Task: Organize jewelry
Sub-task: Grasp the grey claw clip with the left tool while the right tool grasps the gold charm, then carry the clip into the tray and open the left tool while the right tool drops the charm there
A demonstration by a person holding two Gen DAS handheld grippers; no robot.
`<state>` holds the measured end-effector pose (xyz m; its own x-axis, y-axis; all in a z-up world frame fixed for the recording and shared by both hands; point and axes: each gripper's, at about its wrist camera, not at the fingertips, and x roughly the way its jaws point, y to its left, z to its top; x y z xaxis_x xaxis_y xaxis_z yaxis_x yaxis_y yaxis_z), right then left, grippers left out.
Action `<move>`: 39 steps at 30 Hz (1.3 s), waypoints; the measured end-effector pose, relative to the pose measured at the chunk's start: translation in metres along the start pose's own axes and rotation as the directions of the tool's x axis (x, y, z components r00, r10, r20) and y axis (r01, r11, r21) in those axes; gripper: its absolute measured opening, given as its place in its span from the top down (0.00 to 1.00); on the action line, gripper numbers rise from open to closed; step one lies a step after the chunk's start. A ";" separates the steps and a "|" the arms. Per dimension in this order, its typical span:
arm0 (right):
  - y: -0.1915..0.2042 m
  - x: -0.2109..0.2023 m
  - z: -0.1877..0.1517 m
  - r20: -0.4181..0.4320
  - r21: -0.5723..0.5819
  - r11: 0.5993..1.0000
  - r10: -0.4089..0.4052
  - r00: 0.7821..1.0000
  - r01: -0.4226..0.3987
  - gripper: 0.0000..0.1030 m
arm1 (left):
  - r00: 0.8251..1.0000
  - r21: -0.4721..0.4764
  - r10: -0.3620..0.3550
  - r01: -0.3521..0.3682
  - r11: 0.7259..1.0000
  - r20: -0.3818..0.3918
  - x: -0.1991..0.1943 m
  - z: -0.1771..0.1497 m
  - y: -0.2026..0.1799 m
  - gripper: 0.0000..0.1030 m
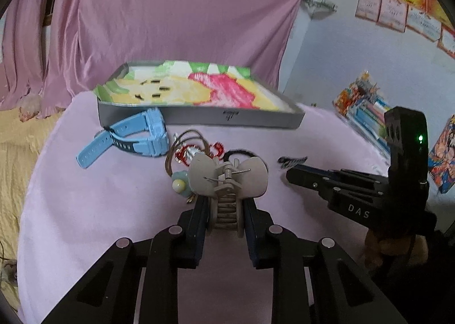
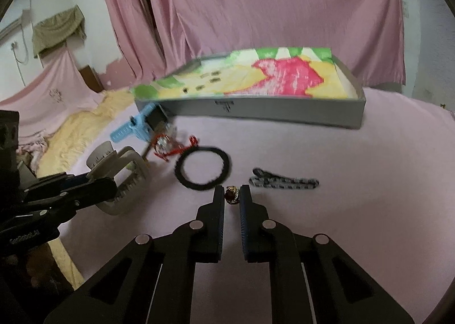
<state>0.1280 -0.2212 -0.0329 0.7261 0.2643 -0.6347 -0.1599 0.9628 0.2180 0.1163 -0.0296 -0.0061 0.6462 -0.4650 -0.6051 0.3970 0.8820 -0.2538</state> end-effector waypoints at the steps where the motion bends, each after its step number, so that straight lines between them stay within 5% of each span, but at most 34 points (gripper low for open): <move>1: 0.000 -0.004 0.002 0.022 -0.004 1.000 0.004 1.000 -0.004 0.91 | 1.000 -0.005 -0.006 0.006 1.000 0.016 -0.003 0.001 0.000 0.78; 7: 0.001 -0.019 0.022 0.097 -0.045 0.999 0.010 0.995 -0.006 0.91 | 0.985 -0.056 -0.012 0.022 0.998 0.171 -0.018 0.023 0.006 0.78; 16: -0.007 0.007 0.081 0.136 -0.061 0.998 0.029 0.990 -0.021 0.91 | 0.978 -0.110 0.051 -0.029 0.993 0.203 0.011 0.084 0.030 0.78; 25: -0.005 0.073 0.128 0.036 -0.040 0.996 0.076 0.996 -0.075 0.91 | 0.987 -0.150 0.135 -0.122 0.981 0.083 0.061 0.125 0.065 0.78; 39: 0.004 0.139 0.125 -0.165 -0.048 0.995 0.078 0.983 -0.087 0.91 | 0.976 -0.163 0.168 -0.190 0.968 -0.141 0.108 0.124 0.087 0.78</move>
<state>0.3121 -0.1877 -0.0278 0.5913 0.3442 -0.7293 -0.2541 0.9378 0.2366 0.3011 -0.0128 0.0002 0.6052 -0.2952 -0.7393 0.1554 0.9546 -0.2539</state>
